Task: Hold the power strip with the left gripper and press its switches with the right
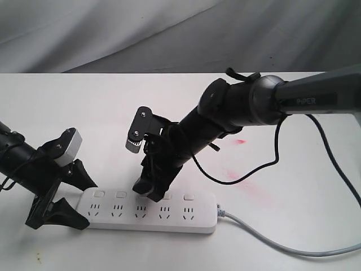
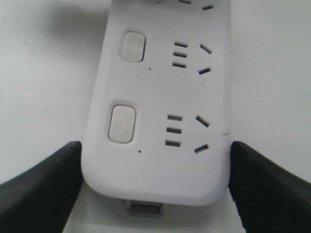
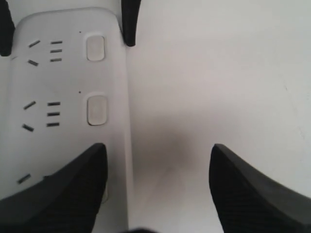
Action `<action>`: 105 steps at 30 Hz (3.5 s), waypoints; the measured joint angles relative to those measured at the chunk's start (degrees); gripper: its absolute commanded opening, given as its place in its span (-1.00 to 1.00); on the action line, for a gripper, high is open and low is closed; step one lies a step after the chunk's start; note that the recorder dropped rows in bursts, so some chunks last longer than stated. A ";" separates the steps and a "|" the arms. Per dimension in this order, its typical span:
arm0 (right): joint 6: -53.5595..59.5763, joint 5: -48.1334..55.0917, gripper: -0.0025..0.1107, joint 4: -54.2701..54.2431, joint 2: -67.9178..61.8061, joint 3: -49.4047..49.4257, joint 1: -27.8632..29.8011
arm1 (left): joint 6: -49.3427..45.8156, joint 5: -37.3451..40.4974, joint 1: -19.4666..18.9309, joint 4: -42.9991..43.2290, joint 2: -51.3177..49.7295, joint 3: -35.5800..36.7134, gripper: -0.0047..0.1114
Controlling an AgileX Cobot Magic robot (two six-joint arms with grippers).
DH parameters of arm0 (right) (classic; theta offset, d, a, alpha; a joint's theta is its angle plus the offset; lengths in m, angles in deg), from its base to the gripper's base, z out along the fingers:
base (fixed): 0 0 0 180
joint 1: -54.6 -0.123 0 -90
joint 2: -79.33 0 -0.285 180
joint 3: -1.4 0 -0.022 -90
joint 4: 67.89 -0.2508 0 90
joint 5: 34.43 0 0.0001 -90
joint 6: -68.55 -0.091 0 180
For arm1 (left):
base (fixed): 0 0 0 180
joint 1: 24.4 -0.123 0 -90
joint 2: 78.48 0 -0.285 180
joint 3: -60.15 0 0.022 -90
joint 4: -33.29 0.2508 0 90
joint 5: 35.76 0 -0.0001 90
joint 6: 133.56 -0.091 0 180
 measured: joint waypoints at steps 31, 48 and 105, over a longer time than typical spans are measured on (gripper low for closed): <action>-4.11 -1.64 0.05 1.19 -0.80 1.80 0.00 | 0.00 0.00 0.00 0.00 0.00 0.00 0.04; -4.34 -3.17 0.05 3.66 0.79 3.71 -0.79 | 0.00 0.00 0.00 0.00 0.00 0.00 0.04; 4.42 -6.19 0.05 -4.34 7.01 12.90 2.63 | -0.14 0.10 0.00 0.13 0.00 0.00 0.04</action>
